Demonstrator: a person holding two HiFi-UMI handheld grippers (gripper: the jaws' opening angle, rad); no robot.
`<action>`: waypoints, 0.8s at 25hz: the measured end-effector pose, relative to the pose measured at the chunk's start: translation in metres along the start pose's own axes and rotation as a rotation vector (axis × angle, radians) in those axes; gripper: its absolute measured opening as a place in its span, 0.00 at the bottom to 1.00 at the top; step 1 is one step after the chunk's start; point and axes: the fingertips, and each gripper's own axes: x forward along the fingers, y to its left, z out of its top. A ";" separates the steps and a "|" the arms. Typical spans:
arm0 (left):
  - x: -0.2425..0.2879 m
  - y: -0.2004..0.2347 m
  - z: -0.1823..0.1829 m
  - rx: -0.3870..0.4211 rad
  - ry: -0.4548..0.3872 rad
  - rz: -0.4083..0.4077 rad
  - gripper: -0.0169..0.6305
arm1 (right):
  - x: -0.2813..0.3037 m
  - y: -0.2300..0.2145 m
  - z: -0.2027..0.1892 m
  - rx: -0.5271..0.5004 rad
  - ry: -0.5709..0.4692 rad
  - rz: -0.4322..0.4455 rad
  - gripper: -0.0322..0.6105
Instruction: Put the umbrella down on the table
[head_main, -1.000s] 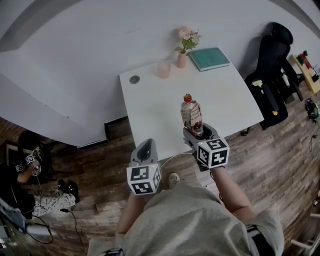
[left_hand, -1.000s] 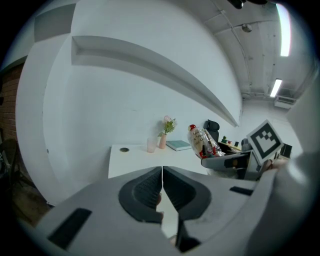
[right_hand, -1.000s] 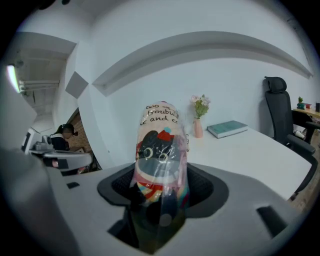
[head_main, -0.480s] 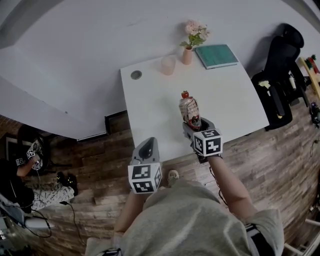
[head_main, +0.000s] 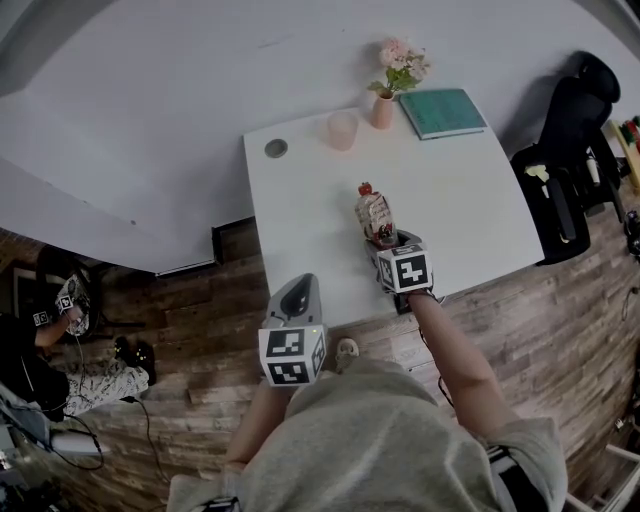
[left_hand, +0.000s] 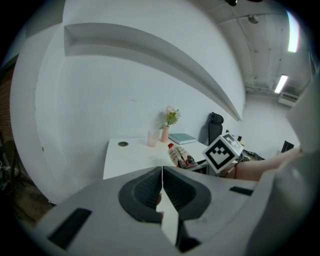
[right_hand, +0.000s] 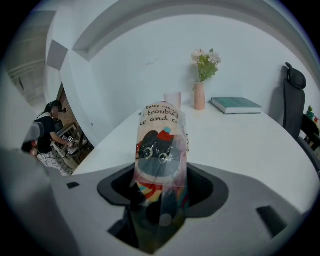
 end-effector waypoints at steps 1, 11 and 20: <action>0.001 0.001 -0.001 0.000 0.002 0.003 0.04 | 0.004 -0.002 -0.001 0.000 0.011 -0.004 0.47; 0.011 0.003 0.001 -0.008 0.006 0.005 0.04 | 0.032 -0.015 -0.012 0.001 0.127 -0.038 0.47; 0.011 0.001 0.007 -0.008 -0.006 -0.002 0.04 | 0.036 -0.014 -0.014 -0.006 0.155 -0.040 0.47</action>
